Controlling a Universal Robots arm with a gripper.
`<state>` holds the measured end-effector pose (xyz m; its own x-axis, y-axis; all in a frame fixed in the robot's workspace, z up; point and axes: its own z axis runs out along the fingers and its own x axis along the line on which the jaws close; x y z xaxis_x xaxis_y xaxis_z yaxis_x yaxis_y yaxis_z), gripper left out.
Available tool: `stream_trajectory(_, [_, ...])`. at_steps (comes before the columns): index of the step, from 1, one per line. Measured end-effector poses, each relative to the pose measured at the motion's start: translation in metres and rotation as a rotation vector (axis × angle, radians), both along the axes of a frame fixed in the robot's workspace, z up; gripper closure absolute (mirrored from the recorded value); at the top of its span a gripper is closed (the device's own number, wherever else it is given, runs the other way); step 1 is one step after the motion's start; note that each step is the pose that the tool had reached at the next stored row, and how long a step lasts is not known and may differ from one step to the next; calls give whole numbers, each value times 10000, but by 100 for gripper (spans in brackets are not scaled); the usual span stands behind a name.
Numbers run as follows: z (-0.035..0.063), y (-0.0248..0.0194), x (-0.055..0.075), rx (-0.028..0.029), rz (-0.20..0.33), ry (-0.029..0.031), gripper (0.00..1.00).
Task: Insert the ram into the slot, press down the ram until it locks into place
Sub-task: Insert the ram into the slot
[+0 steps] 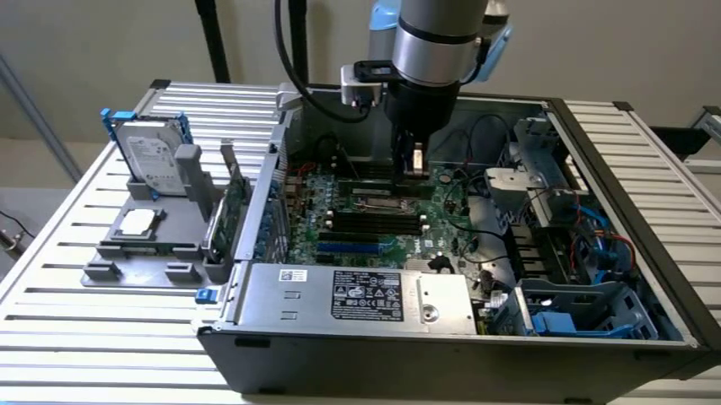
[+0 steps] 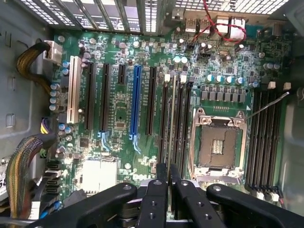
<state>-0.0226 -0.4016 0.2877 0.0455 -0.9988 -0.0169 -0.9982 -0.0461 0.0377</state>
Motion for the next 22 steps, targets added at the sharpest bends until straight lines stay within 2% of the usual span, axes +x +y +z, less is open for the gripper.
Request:
stream_trajectory(16, [-292,-2,-3,0,-1,0,87])
stream_trajectory(22, [-400,-29,-32,2,0,1,87])
